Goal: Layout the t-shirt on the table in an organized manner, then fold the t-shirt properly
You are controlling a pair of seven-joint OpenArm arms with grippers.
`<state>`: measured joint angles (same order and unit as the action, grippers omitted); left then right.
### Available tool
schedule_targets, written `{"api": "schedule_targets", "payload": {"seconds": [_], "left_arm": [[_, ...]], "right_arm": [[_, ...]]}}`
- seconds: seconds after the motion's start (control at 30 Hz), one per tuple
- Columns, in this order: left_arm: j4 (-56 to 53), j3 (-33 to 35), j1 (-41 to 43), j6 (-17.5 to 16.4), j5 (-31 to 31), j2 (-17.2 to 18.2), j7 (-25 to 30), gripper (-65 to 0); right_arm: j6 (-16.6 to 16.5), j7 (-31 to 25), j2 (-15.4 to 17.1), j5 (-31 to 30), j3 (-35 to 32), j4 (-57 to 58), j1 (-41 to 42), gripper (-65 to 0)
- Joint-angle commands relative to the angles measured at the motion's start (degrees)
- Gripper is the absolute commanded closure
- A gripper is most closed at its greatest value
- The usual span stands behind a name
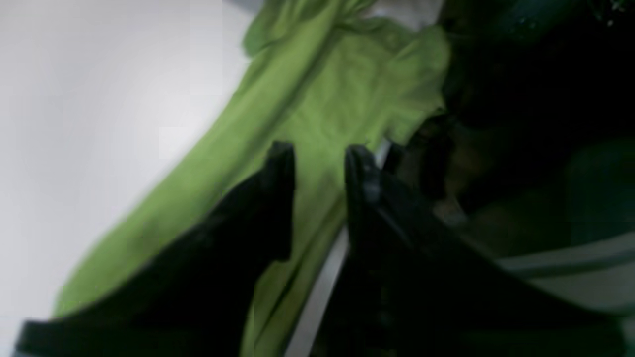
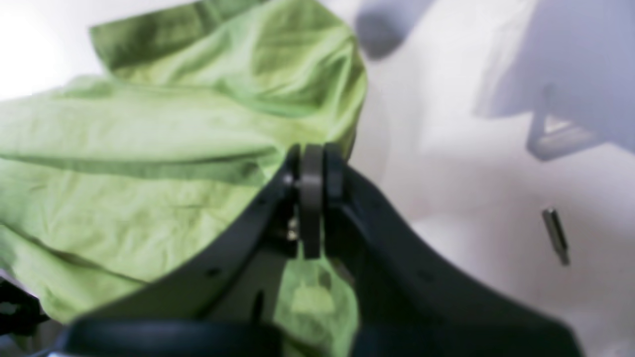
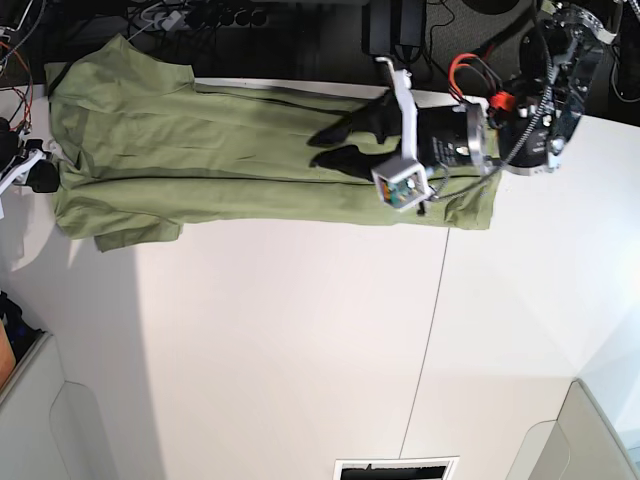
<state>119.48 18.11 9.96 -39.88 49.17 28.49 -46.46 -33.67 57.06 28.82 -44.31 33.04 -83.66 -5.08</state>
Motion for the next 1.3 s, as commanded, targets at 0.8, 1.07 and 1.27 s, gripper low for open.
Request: {"api": "schedule_targets", "payload": {"seconds": [0.8, 1.07, 1.27], "left_arm": [[-41.3, 16.5, -10.8, -0.1, -24.9, -23.1, 16.7, -0.9], [-53.2, 16.3, -18.9, -0.1, -28.1, -25.2, 18.0, -0.9], [-58.5, 16.3, -22.5, 1.3, -29.6, -25.1, 18.2, -0.9]], "right_arm": [[-0.2, -0.9, 0.7, -4.0, 0.6, -0.8, 0.6, 0.0], [-0.2, 1.2, 0.7, -6.3, 0.6, -0.9, 0.6, 0.0], [-0.2, 4.4, 1.3, -7.4, 0.7, -1.0, 0.6, 0.0]]}}
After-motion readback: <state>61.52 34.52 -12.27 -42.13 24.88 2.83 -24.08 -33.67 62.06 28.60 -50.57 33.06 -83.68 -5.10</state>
